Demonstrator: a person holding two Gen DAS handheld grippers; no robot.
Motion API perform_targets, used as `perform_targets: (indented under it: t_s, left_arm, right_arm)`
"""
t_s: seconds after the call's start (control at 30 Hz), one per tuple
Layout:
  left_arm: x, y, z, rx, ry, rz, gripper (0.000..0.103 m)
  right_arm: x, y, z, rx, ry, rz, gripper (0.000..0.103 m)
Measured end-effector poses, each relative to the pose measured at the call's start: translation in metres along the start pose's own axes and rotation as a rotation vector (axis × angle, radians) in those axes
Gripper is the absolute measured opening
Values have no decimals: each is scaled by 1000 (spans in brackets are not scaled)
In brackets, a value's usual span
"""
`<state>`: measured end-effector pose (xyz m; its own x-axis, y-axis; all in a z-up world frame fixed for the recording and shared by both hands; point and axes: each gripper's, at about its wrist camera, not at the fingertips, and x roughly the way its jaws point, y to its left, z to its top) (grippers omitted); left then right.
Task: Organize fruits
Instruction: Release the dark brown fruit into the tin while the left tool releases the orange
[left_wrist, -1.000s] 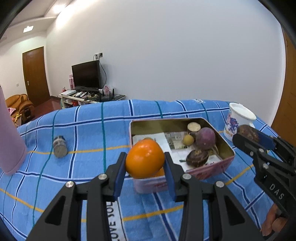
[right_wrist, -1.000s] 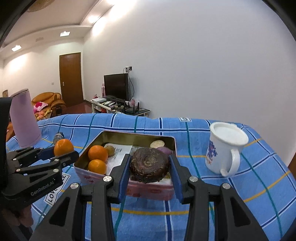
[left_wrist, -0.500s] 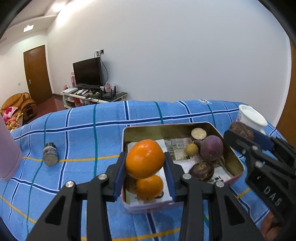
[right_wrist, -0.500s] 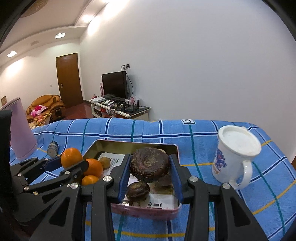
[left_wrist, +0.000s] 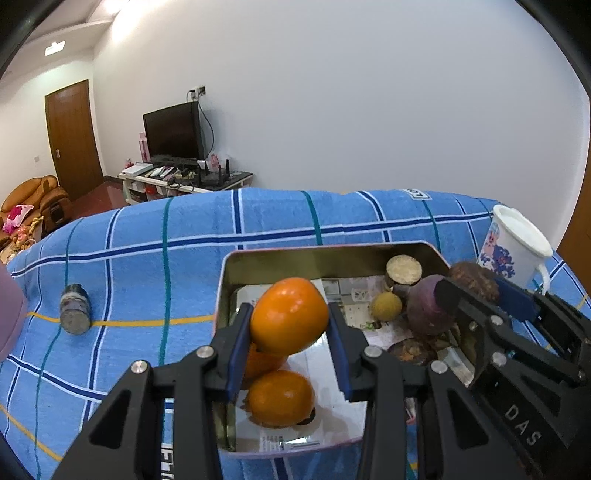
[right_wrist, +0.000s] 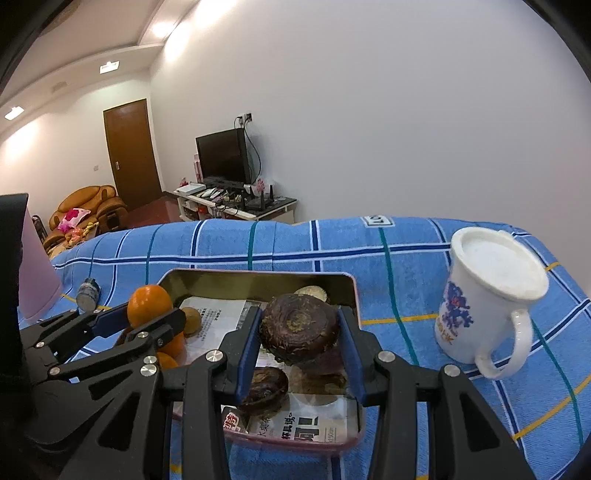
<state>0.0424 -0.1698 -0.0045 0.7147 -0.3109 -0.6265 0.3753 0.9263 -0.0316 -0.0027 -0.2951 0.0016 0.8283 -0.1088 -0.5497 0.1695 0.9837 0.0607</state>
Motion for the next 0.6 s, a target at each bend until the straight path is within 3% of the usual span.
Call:
perform_targets:
  t_s: [0.33,0.6]
  left_arm:
    - [10,-8,5,43,-18,40,41]
    - [15,-11,5,67,-36,61,42]
  right_arm:
    - [17,3,-4,-21,55,22,43]
    - [18,5,-6,-31,42,26,43]
